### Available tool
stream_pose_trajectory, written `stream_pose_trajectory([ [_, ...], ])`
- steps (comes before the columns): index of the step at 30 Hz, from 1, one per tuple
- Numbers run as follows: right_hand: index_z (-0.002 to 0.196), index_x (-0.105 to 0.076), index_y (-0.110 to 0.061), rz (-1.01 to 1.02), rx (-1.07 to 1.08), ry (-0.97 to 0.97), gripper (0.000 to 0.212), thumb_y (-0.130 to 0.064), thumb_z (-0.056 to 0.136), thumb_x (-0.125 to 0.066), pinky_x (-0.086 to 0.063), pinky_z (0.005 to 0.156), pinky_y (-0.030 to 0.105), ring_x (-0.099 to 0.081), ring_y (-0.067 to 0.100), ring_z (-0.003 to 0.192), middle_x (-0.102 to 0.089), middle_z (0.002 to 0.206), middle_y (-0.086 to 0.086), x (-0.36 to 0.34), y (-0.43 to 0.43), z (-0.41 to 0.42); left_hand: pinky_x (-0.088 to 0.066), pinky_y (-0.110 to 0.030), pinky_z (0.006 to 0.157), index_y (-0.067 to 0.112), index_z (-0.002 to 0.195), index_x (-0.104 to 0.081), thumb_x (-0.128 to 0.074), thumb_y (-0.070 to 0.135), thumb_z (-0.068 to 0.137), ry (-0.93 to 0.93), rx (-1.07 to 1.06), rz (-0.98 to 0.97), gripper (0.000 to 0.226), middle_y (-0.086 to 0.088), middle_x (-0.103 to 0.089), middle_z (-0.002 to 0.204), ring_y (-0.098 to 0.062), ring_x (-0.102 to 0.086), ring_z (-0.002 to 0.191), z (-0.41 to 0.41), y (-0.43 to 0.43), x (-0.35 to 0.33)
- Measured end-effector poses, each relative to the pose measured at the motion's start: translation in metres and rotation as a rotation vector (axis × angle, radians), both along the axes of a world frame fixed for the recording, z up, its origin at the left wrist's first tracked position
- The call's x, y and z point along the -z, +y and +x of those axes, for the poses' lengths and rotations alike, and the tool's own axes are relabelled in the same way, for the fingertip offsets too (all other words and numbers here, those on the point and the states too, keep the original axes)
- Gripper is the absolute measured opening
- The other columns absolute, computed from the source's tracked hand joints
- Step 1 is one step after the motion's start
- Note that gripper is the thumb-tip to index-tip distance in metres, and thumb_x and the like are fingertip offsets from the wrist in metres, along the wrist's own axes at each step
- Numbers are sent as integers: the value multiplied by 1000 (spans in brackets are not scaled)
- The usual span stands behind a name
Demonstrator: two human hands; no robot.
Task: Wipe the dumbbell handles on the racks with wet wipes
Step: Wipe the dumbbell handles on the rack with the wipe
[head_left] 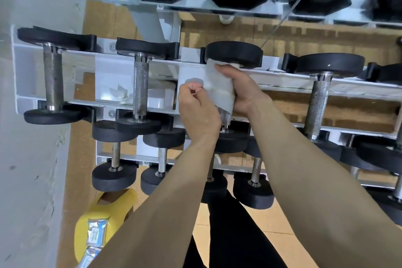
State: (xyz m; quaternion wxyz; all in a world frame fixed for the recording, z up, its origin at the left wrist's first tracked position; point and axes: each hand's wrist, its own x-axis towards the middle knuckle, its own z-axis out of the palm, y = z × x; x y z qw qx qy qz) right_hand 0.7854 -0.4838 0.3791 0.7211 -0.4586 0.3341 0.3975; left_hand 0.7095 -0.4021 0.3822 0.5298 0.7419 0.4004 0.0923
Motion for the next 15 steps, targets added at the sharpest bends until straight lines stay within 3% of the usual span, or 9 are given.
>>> stream_pose_trajectory([
  [3, 115, -68, -8, 64, 12, -10, 32, -27, 90, -71, -52, 101, 44, -69, 29, 99, -71, 112, 16, 6, -4, -7, -45, -29, 79, 24, 91, -54, -41, 21, 102, 19, -22, 3, 17, 4, -66, 98, -17, -60, 91, 1, -2, -1],
  [10, 93, -66, -19, -556, -143, -248, 19, -32, 82, -73, -60, 87, 43, -72, 24, 91, -74, 96, 5, 1, 13, -29, -48, -40, 80, 17, 91, -54, -38, 24, 103, 18, -1, 47, 21, 0, -63, 92, -20, -57, 87, 1, -5, -4],
  [13, 82, -59, -21, -648, -112, -246, 16, -26, 82, -74, -60, 82, 37, -70, 24, 90, -71, 91, 3, -1, 17, -17, -48, -42, 80, 18, 92, -54, -37, 28, 102, 20, 7, 54, 22, 0, -63, 93, -21, -57, 87, 1, -6, -4],
  [15, 84, -62, -17, -591, -101, -219, 15, -24, 81, -76, -61, 76, 41, -71, 27, 89, -72, 93, 6, -1, 16, -1, -48, -42, 79, 20, 92, -53, -36, 31, 102, 9, 17, 57, 23, -1, -62, 93, -23, -57, 87, 1, -7, -4],
])
